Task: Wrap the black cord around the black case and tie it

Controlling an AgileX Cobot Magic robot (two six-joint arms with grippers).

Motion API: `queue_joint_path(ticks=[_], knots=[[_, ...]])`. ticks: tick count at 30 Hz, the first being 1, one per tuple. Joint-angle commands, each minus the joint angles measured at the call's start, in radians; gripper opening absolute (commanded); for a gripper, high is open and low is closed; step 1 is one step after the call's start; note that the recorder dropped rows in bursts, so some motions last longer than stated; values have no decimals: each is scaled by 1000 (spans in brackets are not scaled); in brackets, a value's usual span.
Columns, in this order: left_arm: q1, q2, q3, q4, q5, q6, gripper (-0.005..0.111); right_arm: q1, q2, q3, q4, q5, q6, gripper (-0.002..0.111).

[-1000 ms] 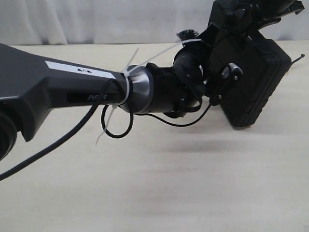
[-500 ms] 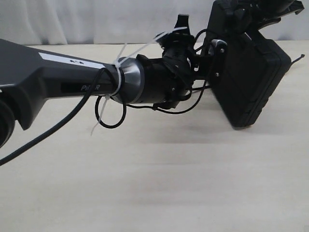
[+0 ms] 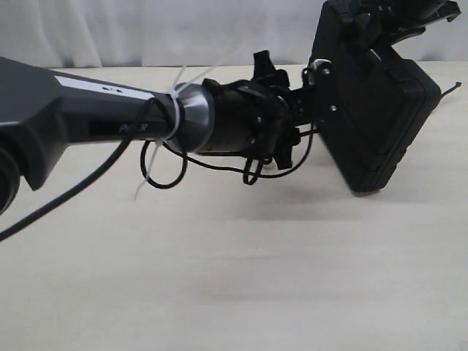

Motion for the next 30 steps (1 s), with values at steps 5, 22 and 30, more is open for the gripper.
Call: queue_joint_path(ticks=[5, 22, 30], knots=[[250, -40, -25, -1033, -33, 744, 62, 1, -8, 1, 6, 9, -11, 4], [440, 79, -74, -1963, 93, 2083, 62, 1, 14, 1, 10, 9, -11, 4], [437, 159, -74, -1849, 49, 2083, 60, 1, 22, 1, 13, 9, -11, 4]])
